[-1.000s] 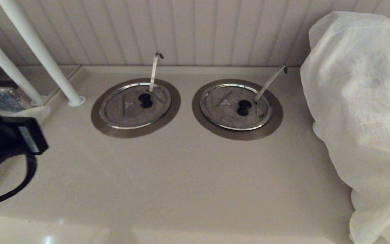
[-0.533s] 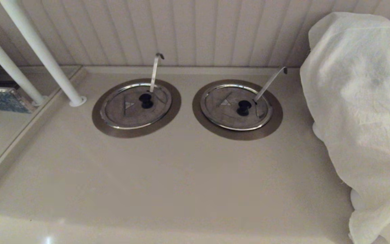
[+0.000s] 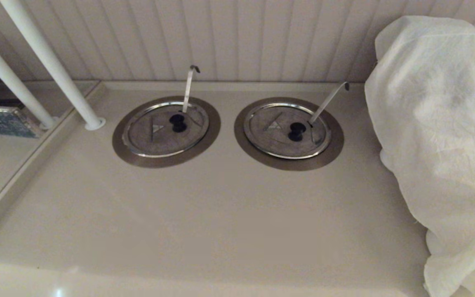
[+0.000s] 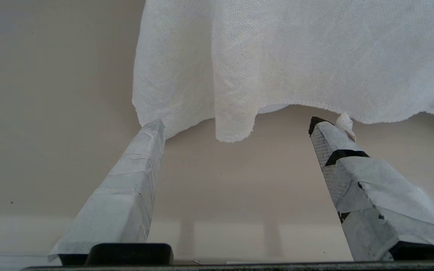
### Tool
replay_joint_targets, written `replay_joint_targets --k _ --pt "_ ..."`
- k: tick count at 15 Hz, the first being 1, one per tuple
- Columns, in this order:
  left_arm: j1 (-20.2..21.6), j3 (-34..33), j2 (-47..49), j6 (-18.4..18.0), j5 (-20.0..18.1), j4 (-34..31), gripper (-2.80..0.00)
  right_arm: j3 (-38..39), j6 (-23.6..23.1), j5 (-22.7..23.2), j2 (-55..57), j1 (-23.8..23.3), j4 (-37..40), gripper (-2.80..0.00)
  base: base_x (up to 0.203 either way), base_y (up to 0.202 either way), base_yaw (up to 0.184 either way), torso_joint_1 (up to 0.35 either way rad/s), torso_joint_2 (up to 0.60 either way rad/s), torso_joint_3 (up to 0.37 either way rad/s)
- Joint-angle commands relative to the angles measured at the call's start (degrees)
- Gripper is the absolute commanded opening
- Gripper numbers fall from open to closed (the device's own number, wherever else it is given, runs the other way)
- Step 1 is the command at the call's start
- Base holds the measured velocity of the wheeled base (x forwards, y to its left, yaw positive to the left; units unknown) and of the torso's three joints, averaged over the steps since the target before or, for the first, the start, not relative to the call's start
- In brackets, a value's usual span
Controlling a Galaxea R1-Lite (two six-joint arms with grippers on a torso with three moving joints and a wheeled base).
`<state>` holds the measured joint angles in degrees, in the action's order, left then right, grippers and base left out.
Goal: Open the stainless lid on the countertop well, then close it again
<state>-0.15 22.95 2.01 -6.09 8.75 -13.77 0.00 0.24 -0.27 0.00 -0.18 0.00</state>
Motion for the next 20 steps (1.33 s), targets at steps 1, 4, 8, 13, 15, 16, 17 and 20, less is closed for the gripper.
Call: replay_joint_targets --k 1,4,8,13,15,16,17,20 --pt "0.19 -9.90 -2.04 0.58 -2.44 2.97 -2.80 0.09 0.02 0.00 -0.09 0.01 0.00 0.00 0.000 0.000 0.000 0.000 0.00 0.000" --pt "0.21 -21.86 -2.01 -0.89 -8.07 12.27 -2.80 0.09 0.02 0.00 -0.09 0.01 0.00 0.00 0.000 0.000 0.000 0.000 0.00 0.000" --pt "0.23 -23.04 -2.01 1.20 -10.04 13.42 -2.80 0.09 0.02 0.00 -0.09 0.01 0.00 0.00 0.000 0.000 0.000 0.000 0.00 0.000" --pt "0.18 -23.02 -2.01 2.42 -9.05 13.49 -2.80 0.09 0.02 0.00 -0.09 0.01 0.00 0.00 0.000 0.000 0.000 0.000 0.00 0.000" --pt "0.16 -23.03 -2.01 6.07 -8.53 13.77 -2.80 0.09 0.02 0.00 -0.09 0.01 0.00 0.00 0.000 0.000 0.000 0.000 0.00 0.000" --pt "0.23 -23.04 -2.01 6.09 -8.55 13.86 -2.80 0.09 0.02 0.00 -0.09 0.01 0.00 0.00 0.000 0.000 0.000 0.000 0.00 0.000" --pt "0.17 -23.04 -2.01 6.12 -8.55 13.86 -2.80 0.09 0.02 0.00 -0.09 0.01 0.00 0.00 0.000 0.000 0.000 0.000 0.00 0.000" --pt "0.23 -22.96 -2.01 6.16 -8.55 13.86 -2.80 0.09 0.02 0.00 -0.09 0.01 0.00 0.00 0.000 0.000 0.000 0.000 0.00 0.000"
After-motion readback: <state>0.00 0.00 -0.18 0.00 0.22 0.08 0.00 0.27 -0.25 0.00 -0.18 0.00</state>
